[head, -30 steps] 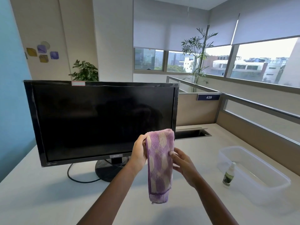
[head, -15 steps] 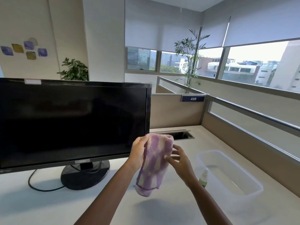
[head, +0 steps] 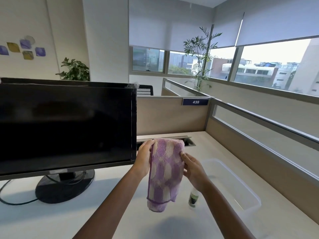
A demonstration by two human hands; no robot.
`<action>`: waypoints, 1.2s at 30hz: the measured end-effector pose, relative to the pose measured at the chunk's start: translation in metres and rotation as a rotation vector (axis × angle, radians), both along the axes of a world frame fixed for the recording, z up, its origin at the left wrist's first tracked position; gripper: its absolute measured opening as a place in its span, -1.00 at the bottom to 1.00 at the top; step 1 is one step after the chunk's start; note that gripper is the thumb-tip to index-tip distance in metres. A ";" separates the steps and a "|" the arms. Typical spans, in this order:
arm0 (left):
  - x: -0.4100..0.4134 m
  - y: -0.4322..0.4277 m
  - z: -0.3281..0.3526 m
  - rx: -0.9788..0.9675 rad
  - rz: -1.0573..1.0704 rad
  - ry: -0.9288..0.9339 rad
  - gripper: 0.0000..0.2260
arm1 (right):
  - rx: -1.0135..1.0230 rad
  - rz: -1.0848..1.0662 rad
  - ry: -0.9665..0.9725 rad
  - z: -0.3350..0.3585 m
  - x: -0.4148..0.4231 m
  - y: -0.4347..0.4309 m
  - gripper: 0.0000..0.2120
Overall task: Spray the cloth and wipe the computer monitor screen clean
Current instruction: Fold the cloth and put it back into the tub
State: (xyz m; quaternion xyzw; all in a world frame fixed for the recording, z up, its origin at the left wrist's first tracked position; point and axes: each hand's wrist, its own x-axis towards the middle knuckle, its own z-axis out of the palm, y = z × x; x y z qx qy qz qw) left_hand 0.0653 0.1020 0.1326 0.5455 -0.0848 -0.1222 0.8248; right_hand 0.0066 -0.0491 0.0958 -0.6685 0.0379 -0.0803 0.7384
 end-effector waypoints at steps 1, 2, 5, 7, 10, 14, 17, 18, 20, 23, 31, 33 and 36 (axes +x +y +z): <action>0.001 -0.003 -0.001 0.022 0.022 0.010 -0.77 | 0.001 0.001 -0.004 0.001 0.000 -0.003 -0.66; 0.001 -0.005 -0.001 0.062 0.054 0.013 -0.78 | 0.005 -0.001 -0.014 0.002 0.000 -0.005 -0.67; 0.004 -0.006 0.000 0.234 0.158 -0.093 -0.81 | 0.032 -0.026 -0.064 0.006 0.003 -0.006 -0.76; 0.008 -0.003 0.001 0.418 0.198 -0.329 -0.87 | -0.015 -0.042 -0.091 0.010 0.006 -0.004 -0.81; 0.011 -0.001 0.009 0.751 0.167 -0.707 -0.68 | -0.087 -0.007 -0.149 0.017 0.012 -0.001 -0.87; 0.018 -0.017 0.029 0.902 -0.018 -0.835 -0.47 | -0.181 0.006 -0.206 0.028 0.020 -0.001 -0.88; 0.030 -0.034 0.032 0.904 0.011 -0.901 -0.72 | -0.287 -0.022 -0.165 0.033 0.022 -0.010 -0.87; 0.034 -0.039 0.033 0.885 0.025 -0.916 -0.75 | -0.310 -0.021 -0.131 0.033 0.022 -0.016 -0.84; 0.040 -0.050 0.033 0.866 0.037 -0.941 -0.75 | -0.327 0.013 -0.033 0.033 0.019 -0.031 -0.68; 0.050 -0.067 0.034 0.807 0.052 -0.927 -0.74 | -0.410 0.100 0.142 0.028 0.010 -0.058 -0.65; 0.072 -0.128 0.028 0.754 -0.058 -0.814 -0.75 | -0.343 -0.113 0.207 0.006 -0.027 -0.130 -0.65; 0.073 -0.150 0.022 0.763 -0.106 -0.780 -0.77 | -0.337 -0.189 0.212 0.004 -0.037 -0.146 -0.66; 0.073 -0.183 0.008 0.809 -0.202 -0.732 -0.74 | -0.404 -0.311 0.261 -0.003 -0.048 -0.166 -0.77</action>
